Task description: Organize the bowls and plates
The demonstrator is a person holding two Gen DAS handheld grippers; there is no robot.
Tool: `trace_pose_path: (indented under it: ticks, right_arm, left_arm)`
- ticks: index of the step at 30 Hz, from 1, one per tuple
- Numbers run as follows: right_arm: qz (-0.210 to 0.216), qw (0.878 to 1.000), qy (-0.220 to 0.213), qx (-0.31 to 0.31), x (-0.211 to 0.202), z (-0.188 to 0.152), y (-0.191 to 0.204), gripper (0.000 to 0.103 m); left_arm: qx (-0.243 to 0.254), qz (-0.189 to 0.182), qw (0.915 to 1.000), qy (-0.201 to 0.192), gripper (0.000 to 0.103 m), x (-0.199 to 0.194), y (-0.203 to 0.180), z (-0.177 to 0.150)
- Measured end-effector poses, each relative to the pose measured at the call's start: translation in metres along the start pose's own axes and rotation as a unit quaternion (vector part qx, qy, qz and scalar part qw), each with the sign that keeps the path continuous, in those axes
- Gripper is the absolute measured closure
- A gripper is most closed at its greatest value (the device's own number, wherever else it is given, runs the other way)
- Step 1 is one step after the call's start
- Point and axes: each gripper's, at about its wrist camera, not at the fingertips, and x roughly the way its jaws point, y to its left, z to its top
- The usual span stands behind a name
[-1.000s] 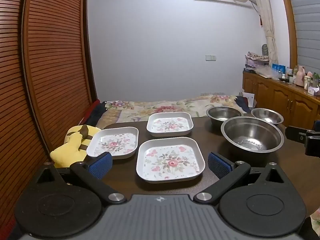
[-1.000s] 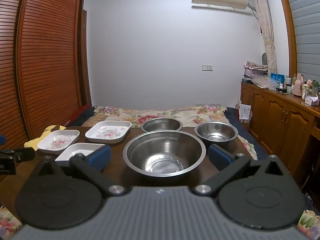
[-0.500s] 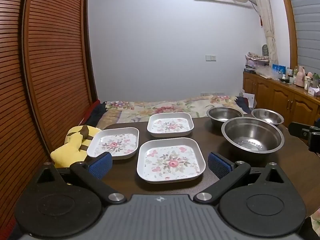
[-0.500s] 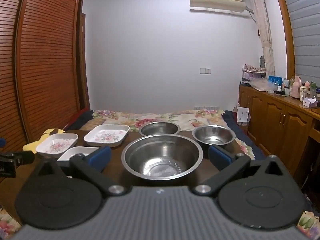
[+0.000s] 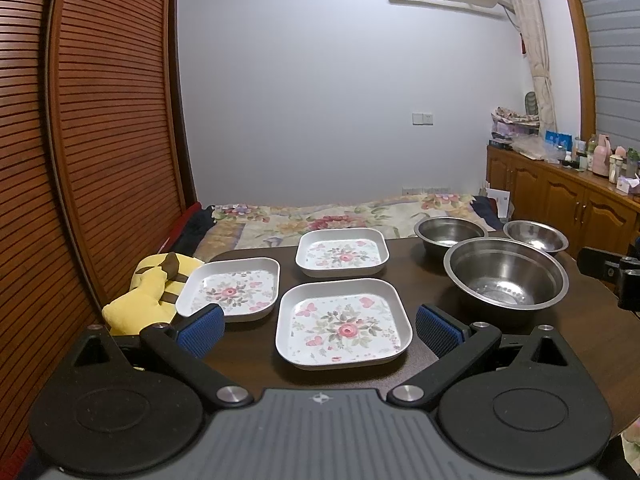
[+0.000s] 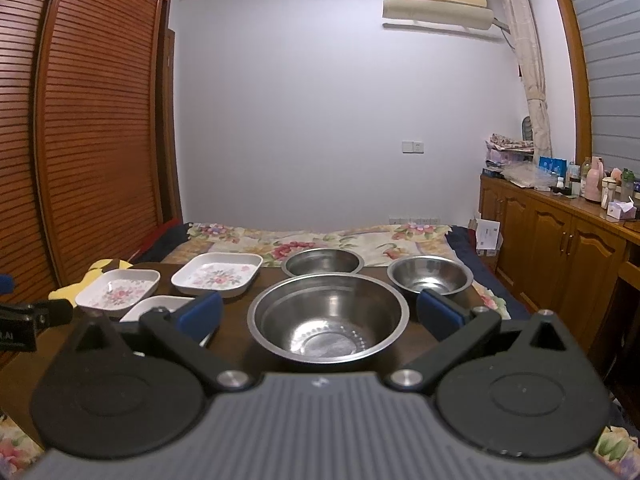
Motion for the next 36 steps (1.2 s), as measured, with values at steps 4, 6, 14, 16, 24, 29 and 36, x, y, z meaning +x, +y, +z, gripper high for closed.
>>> trace_pose_path:
  ticks: [4, 6, 14, 16, 24, 29, 36]
  right_arm:
    - [-0.001, 1.0, -0.001, -0.001, -0.0004, 0.0002, 0.0007, 0.0]
    - [-0.002, 1.0, 0.0, -0.001, -0.0001, -0.0002, 0.0017, 0.0]
    - [-0.001, 1.0, 0.0, -0.001, 0.0005, -0.0004, 0.002, 0.0]
    - [-0.001, 1.0, 0.001, 0.0, 0.001, -0.0005, 0.0019, 0.0]
    - [-0.001, 1.0, 0.002, 0.0, 0.0011, -0.0011, 0.0021, 0.0]
    - [-0.001, 1.0, 0.005, 0.002, 0.0017, -0.0026, 0.0013, 0.0]
    - [0.0, 1.0, 0.005, 0.001, 0.0014, -0.0034, 0.0014, 0.0]
  left_arm:
    - [0.0, 0.0, 1.0, 0.0, 0.0, -0.0002, 0.0006, 0.0007]
    - [0.001, 0.0, 1.0, 0.0, 0.0, -0.0012, 0.0012, 0.0024]
    - [0.001, 0.0, 1.0, 0.0, 0.0, -0.0017, 0.0013, 0.0029]
    - [0.001, 0.0, 1.0, 0.0, 0.0, -0.0018, 0.0014, 0.0031]
    - [0.001, -0.001, 1.0, 0.0, 0.0, -0.0026, 0.001, 0.0029]
    - [0.002, -0.002, 1.0, 0.001, 0.0, -0.0015, -0.0007, 0.001]
    - [0.002, -0.002, 1.0, 0.004, 0.0, 0.0005, -0.0013, -0.0013]
